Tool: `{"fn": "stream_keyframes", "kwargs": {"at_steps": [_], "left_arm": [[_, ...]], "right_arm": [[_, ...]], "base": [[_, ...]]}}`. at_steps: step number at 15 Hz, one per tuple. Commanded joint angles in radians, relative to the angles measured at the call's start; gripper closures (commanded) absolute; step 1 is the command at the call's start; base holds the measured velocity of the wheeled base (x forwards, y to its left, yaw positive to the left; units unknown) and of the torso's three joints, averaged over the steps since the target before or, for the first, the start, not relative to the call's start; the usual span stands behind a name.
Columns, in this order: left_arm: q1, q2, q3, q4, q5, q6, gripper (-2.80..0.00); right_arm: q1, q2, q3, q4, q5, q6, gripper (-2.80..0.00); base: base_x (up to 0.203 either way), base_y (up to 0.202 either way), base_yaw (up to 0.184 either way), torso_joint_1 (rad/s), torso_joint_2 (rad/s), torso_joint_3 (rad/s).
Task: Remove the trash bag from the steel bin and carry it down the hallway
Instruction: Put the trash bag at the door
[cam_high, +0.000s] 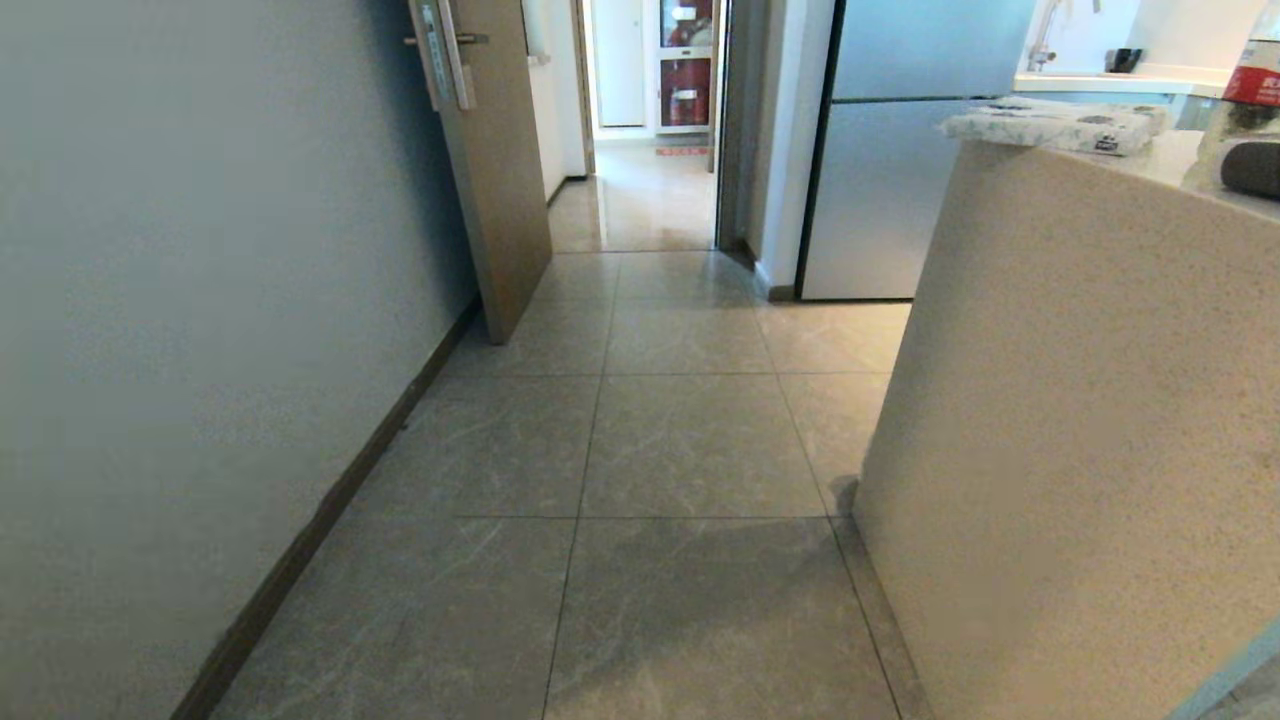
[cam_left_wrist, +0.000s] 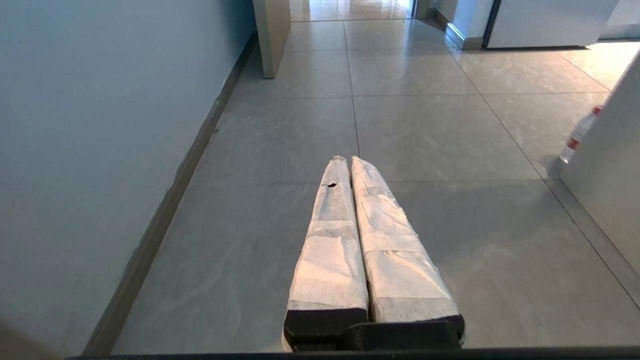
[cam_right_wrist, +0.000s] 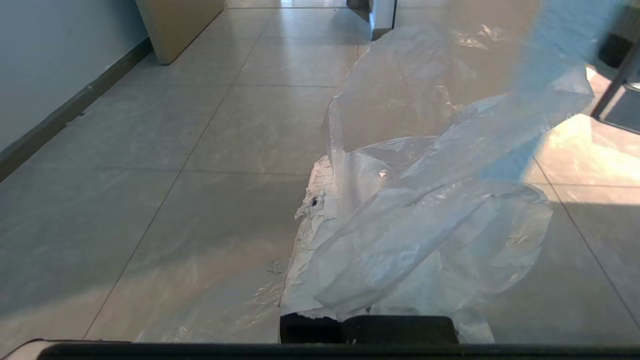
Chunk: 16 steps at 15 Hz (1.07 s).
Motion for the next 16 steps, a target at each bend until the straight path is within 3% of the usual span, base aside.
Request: {"fn": "stream_keyframes", "kwargs": {"at_steps": [1, 16], "left_arm": [[0.0, 0.0, 0.0, 0.0, 0.0, 0.0, 0.0], [0.001, 0.0, 0.0, 0.0, 0.0, 0.0, 0.0]], "right_arm": [[0.0, 0.002, 0.0, 0.0, 0.0, 0.0, 0.0], [0.0, 0.002, 0.0, 0.0, 0.0, 0.0, 0.0]], "base": [[0.192, 0.0, 0.0, -0.001, 0.0, 0.002], [0.189, 0.0, 0.001, 0.002, 0.0, 0.001]]}}
